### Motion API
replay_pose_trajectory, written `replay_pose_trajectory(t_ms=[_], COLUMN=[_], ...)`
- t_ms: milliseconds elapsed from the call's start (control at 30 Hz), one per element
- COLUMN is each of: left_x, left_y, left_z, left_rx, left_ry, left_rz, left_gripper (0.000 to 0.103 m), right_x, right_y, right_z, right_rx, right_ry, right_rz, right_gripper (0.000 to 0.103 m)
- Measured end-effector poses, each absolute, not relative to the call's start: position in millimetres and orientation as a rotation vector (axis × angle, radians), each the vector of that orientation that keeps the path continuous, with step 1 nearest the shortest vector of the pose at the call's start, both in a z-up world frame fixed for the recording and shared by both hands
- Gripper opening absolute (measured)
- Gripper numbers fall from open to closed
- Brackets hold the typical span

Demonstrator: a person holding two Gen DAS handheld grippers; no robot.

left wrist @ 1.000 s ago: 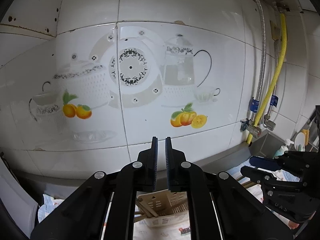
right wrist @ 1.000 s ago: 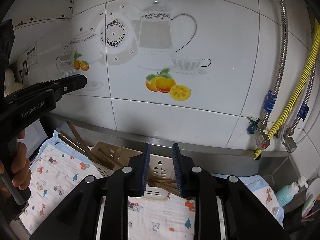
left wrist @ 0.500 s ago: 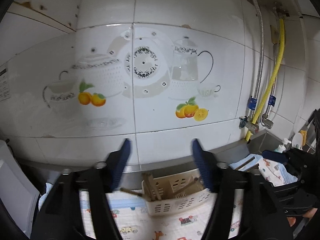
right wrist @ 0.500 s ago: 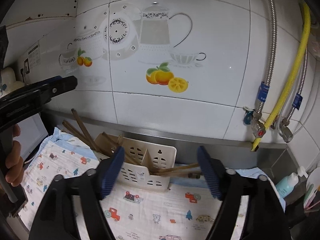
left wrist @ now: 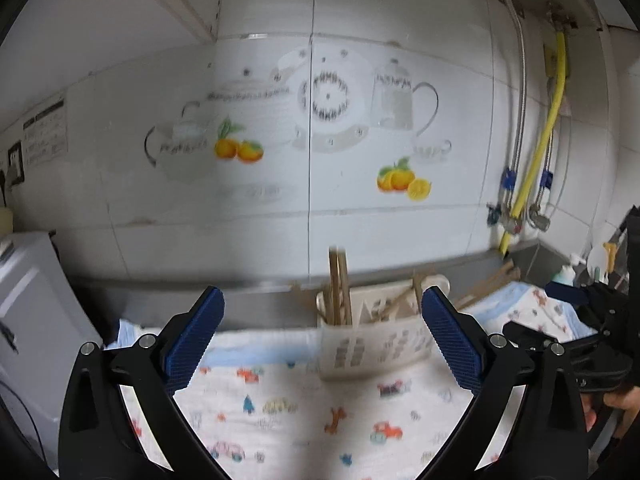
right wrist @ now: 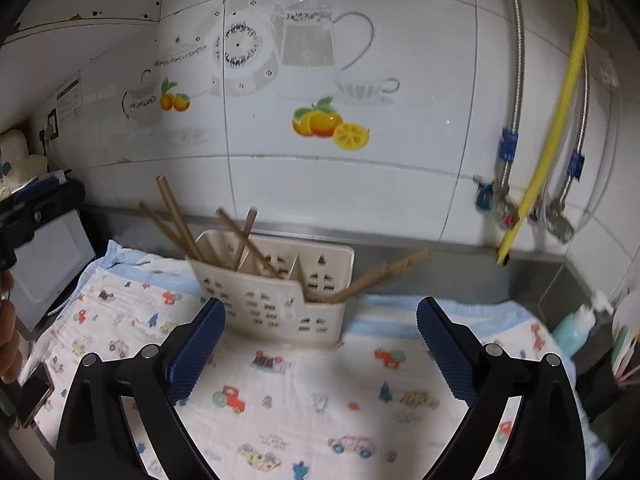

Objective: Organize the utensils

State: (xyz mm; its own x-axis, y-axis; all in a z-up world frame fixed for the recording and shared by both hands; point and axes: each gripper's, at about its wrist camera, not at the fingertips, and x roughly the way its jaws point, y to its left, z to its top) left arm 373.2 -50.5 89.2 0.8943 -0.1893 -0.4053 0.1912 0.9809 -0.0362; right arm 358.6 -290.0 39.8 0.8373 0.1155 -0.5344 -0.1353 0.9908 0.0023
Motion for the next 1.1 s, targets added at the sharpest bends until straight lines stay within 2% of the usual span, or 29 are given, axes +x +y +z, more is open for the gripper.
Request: replay_pose_trajectory(t_ms=[333, 767, 1100], left_x=[342, 309, 294], left_y=[-32, -25, -12], left_z=[60, 36, 23], left_rx=[-0.026, 0.038, -0.023], left_ry=[0.507, 0.514, 0.550], left_rz=[-0.178, -0.147, -0.141], left_gripper=[0.098, 0.098, 0.098], right_x=[318, 284, 265], right_y=[-277, -259, -258], right_z=[32, 17, 6], right_rx=[-0.060, -0.050, -0.029], right_ry=[0.527, 0.521, 0.530], right_rz=[0.129, 0.162, 0.159], right_gripper=[0.094, 0.094, 0.094])
